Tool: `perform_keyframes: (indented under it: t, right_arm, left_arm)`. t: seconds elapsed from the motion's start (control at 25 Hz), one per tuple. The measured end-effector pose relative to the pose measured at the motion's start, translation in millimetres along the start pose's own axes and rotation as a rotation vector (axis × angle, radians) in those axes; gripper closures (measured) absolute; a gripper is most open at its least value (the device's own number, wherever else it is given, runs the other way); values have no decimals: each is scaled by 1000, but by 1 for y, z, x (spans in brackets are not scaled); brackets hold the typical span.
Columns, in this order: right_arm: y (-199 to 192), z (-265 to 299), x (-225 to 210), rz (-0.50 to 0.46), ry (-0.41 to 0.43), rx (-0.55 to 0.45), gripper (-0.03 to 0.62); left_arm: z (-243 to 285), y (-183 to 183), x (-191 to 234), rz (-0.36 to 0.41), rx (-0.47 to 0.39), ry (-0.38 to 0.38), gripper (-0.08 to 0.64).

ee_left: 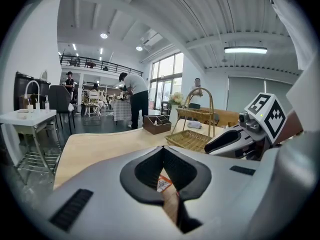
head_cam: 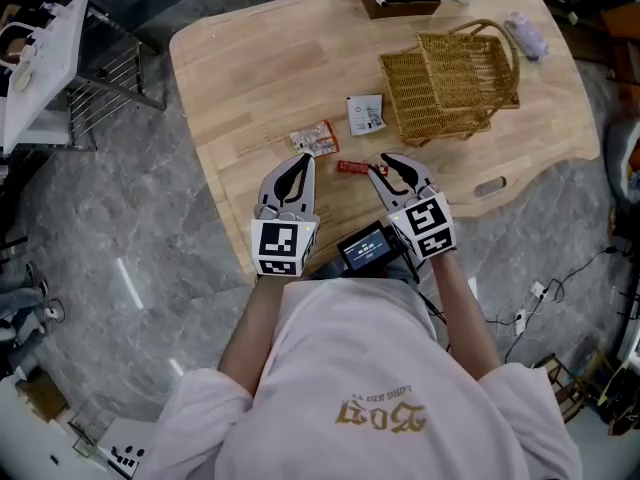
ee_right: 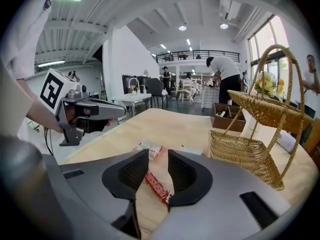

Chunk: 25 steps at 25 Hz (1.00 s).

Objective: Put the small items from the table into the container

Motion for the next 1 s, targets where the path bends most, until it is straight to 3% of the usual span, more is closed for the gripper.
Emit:
perform_keyframes:
  t: [0.28,0.56,1.0]
  right_arm:
    - [-21,20,8,-51,67,120,453]
    - [-28,30,6,-50,53,151,452]
    - [-39,49,8,-103,98,242,436]
  left_arm:
    - [2,-15,-3,-3,36,-17,552]
    - [5,-28,-3,20,87,-35,551]
    - [10,-40,-2,-1,128,-52,552]
Point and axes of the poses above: the fingertips, and each gripper's own axes: z forward along the fingers, x to its left, y out of its top, the point moved 8 cm from there along -z, backward along the fingers
